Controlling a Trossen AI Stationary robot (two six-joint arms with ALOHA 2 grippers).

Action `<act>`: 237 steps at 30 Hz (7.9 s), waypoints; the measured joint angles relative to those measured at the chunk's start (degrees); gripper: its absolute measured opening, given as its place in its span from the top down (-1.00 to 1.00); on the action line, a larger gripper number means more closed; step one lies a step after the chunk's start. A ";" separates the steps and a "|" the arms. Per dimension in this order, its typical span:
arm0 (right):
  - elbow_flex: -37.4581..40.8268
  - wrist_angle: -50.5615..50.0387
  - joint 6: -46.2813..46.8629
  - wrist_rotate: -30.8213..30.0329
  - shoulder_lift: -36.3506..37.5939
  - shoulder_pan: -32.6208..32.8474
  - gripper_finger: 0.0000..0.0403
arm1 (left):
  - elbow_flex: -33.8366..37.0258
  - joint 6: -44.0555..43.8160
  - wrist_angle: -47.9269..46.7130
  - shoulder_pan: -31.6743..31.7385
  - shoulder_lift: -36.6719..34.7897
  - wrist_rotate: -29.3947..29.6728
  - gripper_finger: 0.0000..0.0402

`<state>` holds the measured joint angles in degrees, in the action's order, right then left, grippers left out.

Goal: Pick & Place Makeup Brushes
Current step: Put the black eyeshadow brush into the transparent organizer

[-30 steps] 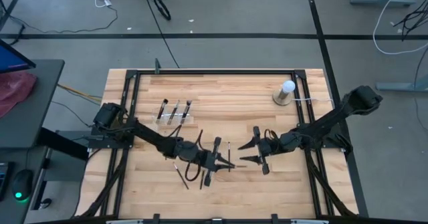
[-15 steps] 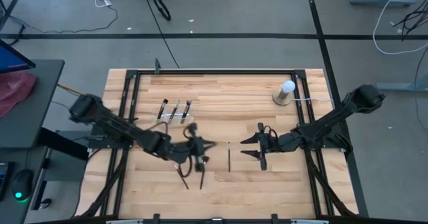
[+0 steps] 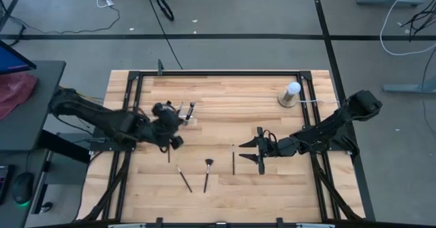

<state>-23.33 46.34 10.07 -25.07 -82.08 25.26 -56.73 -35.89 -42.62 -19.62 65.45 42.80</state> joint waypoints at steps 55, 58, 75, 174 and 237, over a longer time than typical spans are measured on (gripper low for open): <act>0.00 2.48 -0.04 0.49 -1.66 -0.22 0.17 | 11.55 -6.80 -11.29 23.54 -7.71 -6.81 0.30; 0.00 2.48 -0.04 0.49 -1.66 -0.22 0.17 | 8.34 -5.50 -11.21 23.46 -7.75 -6.81 0.27; 0.00 0.95 -0.07 0.47 -1.64 -0.22 0.17 | 4.68 3.27 22.71 -7.55 8.30 13.41 0.54; -0.02 -0.56 -0.30 8.62 -4.45 -2.82 0.17 | 13.03 10.98 76.99 -8.69 33.27 0.05 0.92; -7.08 3.64 -4.42 7.48 -5.51 -3.83 0.95 | 13.12 30.92 84.77 0.25 33.12 -14.43 0.40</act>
<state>-30.41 49.98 5.65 -17.59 -87.59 21.43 -43.62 -4.97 42.16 -19.37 98.56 28.37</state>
